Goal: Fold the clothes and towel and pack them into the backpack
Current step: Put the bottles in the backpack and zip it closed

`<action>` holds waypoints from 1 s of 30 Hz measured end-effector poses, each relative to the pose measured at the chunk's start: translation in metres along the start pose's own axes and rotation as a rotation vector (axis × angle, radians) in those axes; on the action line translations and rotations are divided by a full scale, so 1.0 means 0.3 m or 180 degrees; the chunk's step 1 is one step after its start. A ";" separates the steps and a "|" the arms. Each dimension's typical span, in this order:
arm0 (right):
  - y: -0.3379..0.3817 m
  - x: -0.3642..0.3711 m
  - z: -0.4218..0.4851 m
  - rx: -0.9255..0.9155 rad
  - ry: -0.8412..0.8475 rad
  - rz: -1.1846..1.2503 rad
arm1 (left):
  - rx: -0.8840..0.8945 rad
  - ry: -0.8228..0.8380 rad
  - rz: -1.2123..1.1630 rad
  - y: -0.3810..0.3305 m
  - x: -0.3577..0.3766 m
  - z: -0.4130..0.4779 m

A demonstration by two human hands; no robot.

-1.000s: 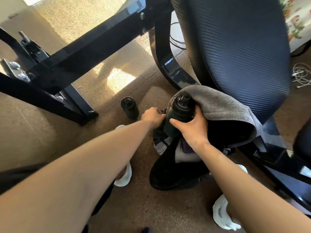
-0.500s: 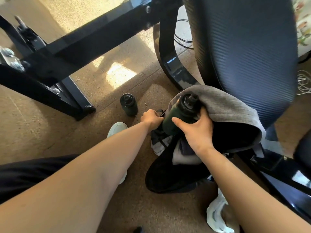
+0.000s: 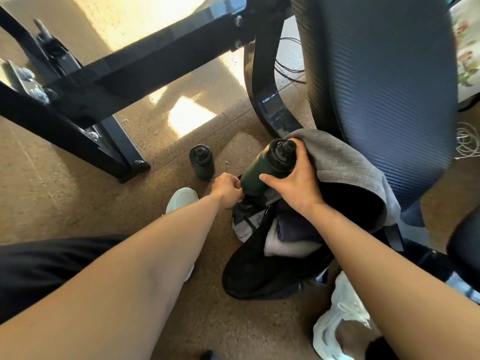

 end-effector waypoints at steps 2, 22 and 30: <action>-0.002 -0.010 -0.017 0.0033 0.0093 -0.0168 | 0.0059 -0.0036 0.0041 -0.014 -0.006 -0.016; -0.025 0.046 -0.121 0.1099 -0.0454 -0.1164 | 0.0510 -0.0039 0.0745 -0.044 -0.037 -0.073; -0.112 0.023 -0.190 0.1274 -0.0010 0.0069 | 0.1749 0.0771 0.1159 -0.184 -0.072 -0.110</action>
Point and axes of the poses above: each hand's wrist, its own z-axis towards the middle knuckle, its own x-axis out of the palm, y = z × x, the point moved 1 cm from there along z, towards the middle knuckle, and after that the axes turned 4 degrees about x, right-handed, at the moved point
